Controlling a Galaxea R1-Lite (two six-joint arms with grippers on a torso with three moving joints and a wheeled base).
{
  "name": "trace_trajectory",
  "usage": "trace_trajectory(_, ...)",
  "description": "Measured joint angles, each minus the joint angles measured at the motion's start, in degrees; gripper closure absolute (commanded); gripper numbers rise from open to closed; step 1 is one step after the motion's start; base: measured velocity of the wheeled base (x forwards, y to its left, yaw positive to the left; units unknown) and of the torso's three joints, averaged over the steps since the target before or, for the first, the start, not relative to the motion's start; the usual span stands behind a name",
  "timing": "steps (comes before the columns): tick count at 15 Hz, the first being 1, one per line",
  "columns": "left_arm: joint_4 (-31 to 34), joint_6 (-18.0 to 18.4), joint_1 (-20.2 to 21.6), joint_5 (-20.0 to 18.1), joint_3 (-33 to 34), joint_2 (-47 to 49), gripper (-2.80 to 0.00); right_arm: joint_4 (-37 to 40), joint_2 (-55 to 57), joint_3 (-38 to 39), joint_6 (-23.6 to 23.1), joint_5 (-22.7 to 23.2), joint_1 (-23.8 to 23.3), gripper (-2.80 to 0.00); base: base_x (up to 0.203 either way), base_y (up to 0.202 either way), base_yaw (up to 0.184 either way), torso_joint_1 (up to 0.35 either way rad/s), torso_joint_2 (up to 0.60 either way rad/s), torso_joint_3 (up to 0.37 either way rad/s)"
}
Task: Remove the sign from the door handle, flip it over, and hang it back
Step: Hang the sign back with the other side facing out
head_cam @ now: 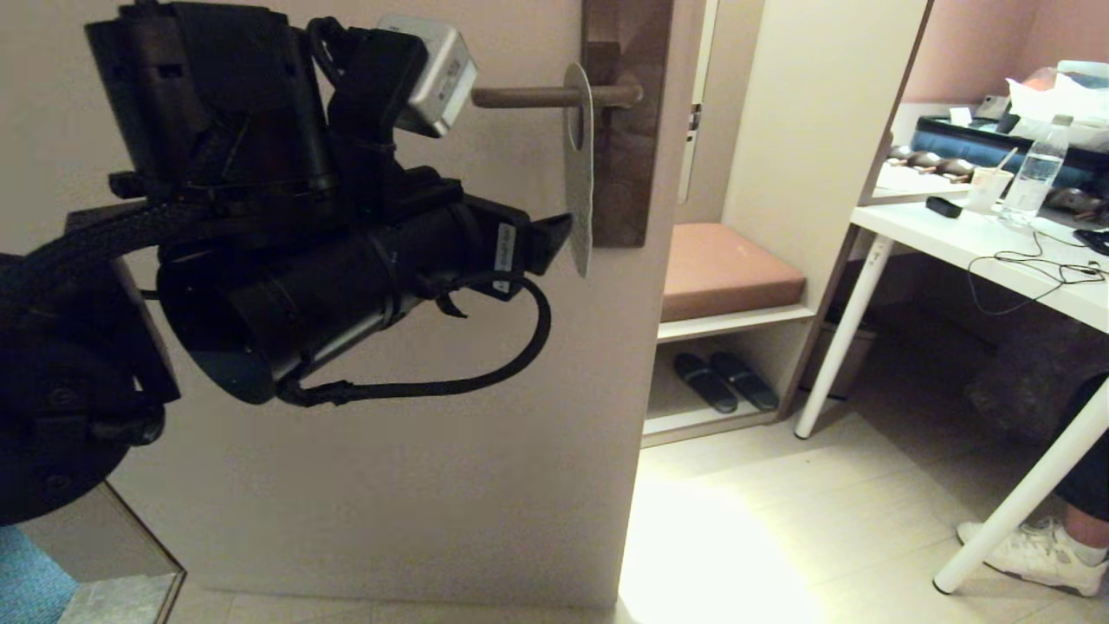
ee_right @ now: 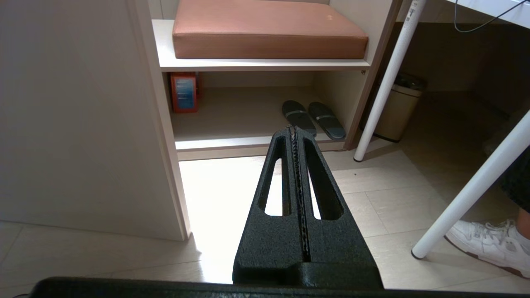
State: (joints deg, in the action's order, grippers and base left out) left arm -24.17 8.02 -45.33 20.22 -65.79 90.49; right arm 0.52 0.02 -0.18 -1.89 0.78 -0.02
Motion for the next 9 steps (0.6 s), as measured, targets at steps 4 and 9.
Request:
trace_trajectory(4, -0.02, 0.18, 1.42, -0.30, 1.27, -2.56, 0.00, 0.00, 0.00, 0.00, -0.01, -0.04, 0.00, 0.00, 0.000, 0.000, 0.000, 0.000, 0.00, 0.000)
trace_trajectory(9, -0.02, 0.24, 1.54, -0.46, 1.13, -2.90, 0.00, 0.00, 0.00, 0.00, -0.01, -0.02, 0.02, 0.00, 0.000, 0.000, 0.000, 0.000, 0.00, 0.000)
